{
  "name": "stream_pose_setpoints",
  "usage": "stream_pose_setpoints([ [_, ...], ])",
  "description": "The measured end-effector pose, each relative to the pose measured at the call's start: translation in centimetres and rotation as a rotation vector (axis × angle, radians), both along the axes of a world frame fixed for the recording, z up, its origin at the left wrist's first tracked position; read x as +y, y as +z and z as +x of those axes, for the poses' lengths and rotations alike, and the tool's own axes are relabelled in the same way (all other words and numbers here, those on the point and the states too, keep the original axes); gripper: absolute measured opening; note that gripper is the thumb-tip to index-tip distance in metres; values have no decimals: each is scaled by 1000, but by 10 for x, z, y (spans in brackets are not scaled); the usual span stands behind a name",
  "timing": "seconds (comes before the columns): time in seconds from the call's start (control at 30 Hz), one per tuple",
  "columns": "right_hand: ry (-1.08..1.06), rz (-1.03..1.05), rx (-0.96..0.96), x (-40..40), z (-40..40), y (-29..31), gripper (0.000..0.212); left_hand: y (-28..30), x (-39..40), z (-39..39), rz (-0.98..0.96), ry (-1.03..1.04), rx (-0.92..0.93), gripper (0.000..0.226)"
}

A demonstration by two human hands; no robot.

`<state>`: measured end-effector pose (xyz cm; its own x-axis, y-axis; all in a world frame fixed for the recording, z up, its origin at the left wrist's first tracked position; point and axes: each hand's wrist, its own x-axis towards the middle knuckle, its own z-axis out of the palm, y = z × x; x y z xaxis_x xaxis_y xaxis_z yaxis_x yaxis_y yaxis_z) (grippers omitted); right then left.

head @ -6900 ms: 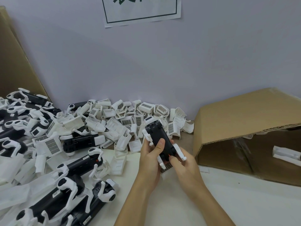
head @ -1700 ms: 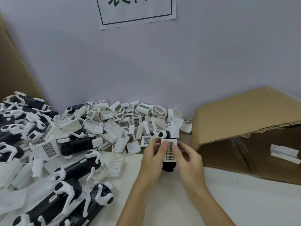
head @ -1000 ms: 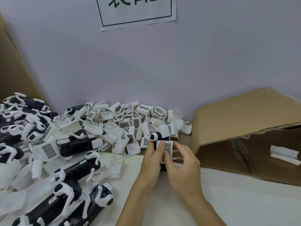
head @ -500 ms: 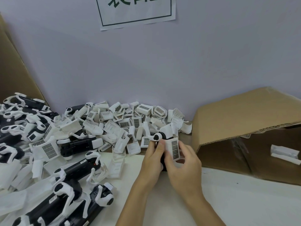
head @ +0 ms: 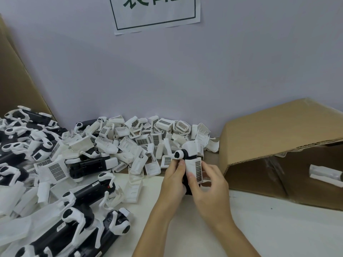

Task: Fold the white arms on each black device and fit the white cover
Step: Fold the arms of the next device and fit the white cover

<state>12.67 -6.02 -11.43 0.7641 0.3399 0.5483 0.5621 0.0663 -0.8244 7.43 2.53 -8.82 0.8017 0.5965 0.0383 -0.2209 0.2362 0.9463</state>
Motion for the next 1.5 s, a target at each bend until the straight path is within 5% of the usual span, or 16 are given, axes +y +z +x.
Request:
stream_pose_setpoints([
  [0.63, 30, -74, -39, -2, -5, 5, 23, -2, 2, -4, 248, 10, 29, 18],
  [0.9, 250, 113, 506, -3, 3, 12, 27, -1, 10, -8, 106, -80, -47, 24],
  [1.07, 395, 209, 621, -2, 0, 19, 41, -4, 6, -5, 92, -80, -40, 34],
  [1.17, 377, 202, 612, -3, 0, 18, 43, -5, 3, -2, 239, 22, 41, 51],
  [1.3, 254, 150, 499, -2, -2, 15, 42, -4, 2, -1, 357, 86, 82, 46],
  [1.5, 224, 170, 486, 0, -3, 15, 43, -6, 3, -1, 306, 82, 61, 41],
])
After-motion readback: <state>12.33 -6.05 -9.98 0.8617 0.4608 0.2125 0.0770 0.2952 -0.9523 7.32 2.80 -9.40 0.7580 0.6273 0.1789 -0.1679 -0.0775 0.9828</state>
